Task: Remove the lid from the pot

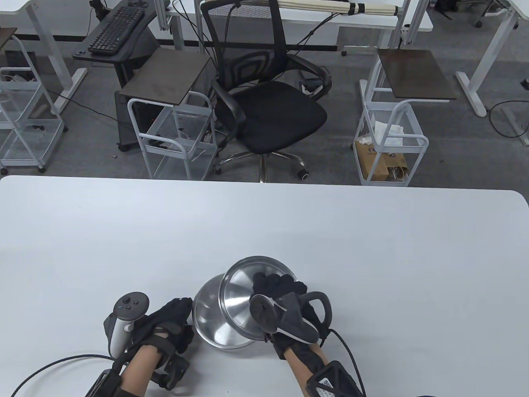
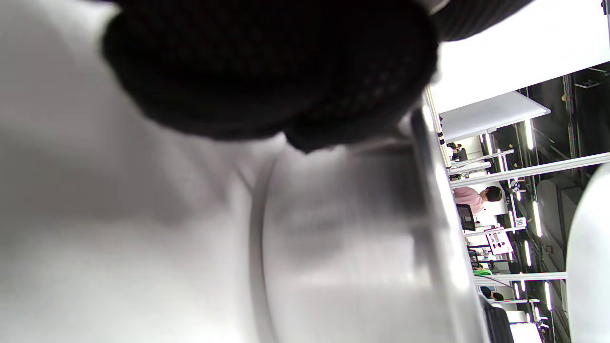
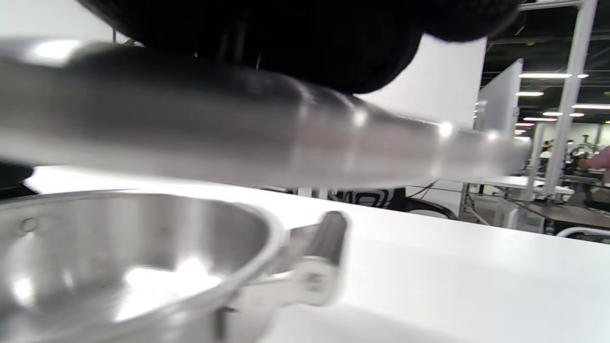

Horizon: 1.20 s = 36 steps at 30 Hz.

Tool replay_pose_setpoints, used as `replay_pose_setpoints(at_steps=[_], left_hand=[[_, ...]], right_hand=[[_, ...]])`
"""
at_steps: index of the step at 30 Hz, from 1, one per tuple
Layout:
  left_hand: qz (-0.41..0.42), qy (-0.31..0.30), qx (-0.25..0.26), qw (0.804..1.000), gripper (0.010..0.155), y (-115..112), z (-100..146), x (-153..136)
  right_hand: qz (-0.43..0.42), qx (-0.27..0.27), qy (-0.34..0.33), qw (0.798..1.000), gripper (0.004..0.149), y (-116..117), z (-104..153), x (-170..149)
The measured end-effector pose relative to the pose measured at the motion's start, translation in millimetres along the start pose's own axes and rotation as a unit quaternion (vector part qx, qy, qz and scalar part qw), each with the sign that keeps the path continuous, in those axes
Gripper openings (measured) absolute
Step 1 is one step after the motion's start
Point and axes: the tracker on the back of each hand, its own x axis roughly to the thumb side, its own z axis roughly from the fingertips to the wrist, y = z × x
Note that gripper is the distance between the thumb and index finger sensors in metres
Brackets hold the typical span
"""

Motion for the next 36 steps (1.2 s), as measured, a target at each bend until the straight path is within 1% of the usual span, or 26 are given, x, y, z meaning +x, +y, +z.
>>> replay_pose_setpoints(at_steps=[4, 8, 11, 16, 21, 25, 32, 36], left_hand=[[0.002, 0.000, 0.001, 1.000, 0.054, 0, 0, 0], [0.004, 0.000, 0.000, 1.000, 0.054, 0, 0, 0], [0.005, -0.001, 0.001, 1.000, 0.054, 0, 0, 0], [0.005, 0.000, 0.000, 1.000, 0.054, 0, 0, 0], [0.007, 0.000, 0.000, 1.000, 0.054, 0, 1, -1], [0.007, -0.001, 0.000, 1.000, 0.054, 0, 1, -1], [0.008, 0.000, -0.001, 1.000, 0.054, 0, 1, -1], [0.008, -0.001, -0.002, 1.000, 0.054, 0, 1, -1]], right_hand=[[-0.012, -0.006, 0.031, 0.999, 0.045, -3, 10, -31], [-0.020, -0.009, 0.063, 0.998, 0.045, 0, 20, -59], [-0.033, -0.007, 0.095, 0.995, 0.045, 6, 28, -82], [-0.047, 0.003, 0.135, 0.990, 0.046, 22, 39, -109], [-0.052, 0.017, 0.165, 0.985, 0.046, 39, 47, -125], [-0.054, 0.042, 0.192, 0.979, 0.046, 56, 51, -138], [-0.049, 0.074, 0.218, 0.972, 0.046, 72, 57, -151], [-0.045, 0.090, 0.220, 0.970, 0.046, 78, 58, -152]])
